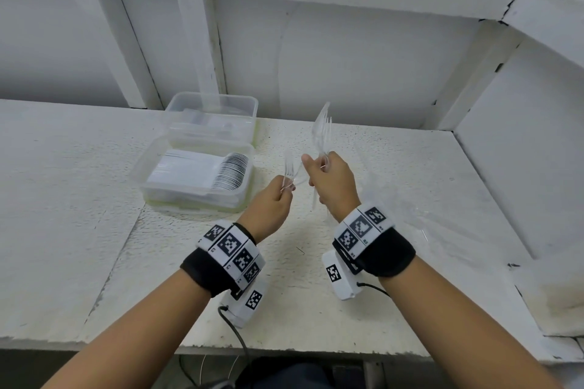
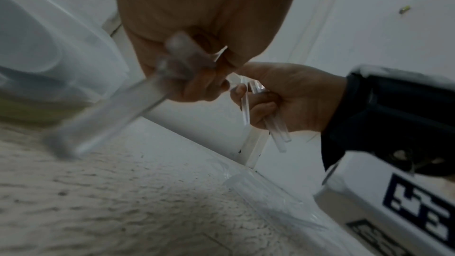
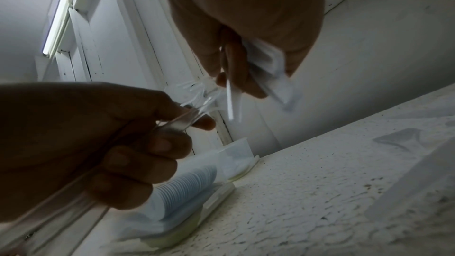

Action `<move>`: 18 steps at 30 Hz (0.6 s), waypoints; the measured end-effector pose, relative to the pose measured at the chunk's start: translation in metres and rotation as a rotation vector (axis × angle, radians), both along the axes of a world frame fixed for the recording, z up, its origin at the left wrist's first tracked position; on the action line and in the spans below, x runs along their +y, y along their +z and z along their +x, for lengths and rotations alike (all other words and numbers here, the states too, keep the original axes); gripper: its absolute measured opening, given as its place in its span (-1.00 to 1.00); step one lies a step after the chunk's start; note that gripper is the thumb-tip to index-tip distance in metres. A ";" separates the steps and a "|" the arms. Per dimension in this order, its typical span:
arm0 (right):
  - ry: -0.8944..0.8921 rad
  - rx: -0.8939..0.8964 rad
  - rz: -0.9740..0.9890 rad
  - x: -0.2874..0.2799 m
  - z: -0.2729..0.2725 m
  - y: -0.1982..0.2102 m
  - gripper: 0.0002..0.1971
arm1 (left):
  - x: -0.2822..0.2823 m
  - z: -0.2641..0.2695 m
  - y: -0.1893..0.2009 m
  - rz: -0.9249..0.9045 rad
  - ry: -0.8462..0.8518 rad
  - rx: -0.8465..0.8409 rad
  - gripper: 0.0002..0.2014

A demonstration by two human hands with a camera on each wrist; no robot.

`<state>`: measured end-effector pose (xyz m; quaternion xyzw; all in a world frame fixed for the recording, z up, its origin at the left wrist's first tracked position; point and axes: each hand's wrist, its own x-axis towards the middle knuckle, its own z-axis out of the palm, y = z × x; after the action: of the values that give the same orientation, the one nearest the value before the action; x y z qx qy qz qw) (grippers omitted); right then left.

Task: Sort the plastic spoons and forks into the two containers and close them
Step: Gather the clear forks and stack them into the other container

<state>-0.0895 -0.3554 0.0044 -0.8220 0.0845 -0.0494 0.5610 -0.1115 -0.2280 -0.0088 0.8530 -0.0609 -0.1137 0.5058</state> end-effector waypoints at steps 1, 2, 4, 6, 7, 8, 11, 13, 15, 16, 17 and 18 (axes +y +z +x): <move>0.002 0.000 0.003 0.001 0.000 0.000 -0.70 | 0.000 0.001 0.000 0.031 -0.006 -0.036 -0.84; 0.001 0.002 0.006 0.001 0.001 0.000 -0.68 | 0.001 0.001 -0.001 0.058 -0.014 -0.066 -0.83; 0.002 0.017 -0.009 0.001 0.003 0.001 -0.63 | 0.002 0.002 -0.003 0.102 -0.023 -0.119 -0.83; 0.022 0.053 -0.013 0.001 0.004 0.003 -0.63 | 0.003 0.003 -0.005 0.123 -0.017 -0.138 -0.82; 0.031 0.075 0.007 0.000 0.005 0.003 -0.67 | 0.004 0.003 -0.005 0.126 -0.012 -0.137 -0.82; 0.035 0.099 0.034 -0.001 0.006 0.004 -0.72 | 0.004 0.003 -0.005 0.129 -0.011 -0.136 -0.83; 0.036 0.140 0.061 -0.003 0.007 0.003 -0.76 | 0.003 0.003 -0.003 0.136 -0.016 -0.153 -0.81; 0.041 0.120 0.040 -0.004 0.006 0.001 -0.79 | 0.002 0.004 0.000 0.094 0.000 -0.124 -0.75; 0.045 0.091 0.033 -0.005 0.005 0.000 -0.83 | 0.002 0.004 0.003 0.039 0.025 -0.056 -0.67; 0.052 0.077 0.037 -0.005 0.003 -0.001 -0.83 | 0.002 0.005 0.004 0.015 0.037 -0.023 -0.62; 0.064 0.063 0.037 -0.005 0.002 -0.002 -0.84 | 0.001 0.005 0.005 -0.007 0.043 0.004 -0.58; 0.080 0.050 0.027 -0.003 0.001 -0.003 -0.84 | 0.000 0.006 0.006 -0.028 0.043 0.031 -0.55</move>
<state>-0.0881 -0.3587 0.0013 -0.8180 0.0660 -0.0053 0.5715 -0.1060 -0.2282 -0.0030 0.8452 -0.0362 -0.1148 0.5207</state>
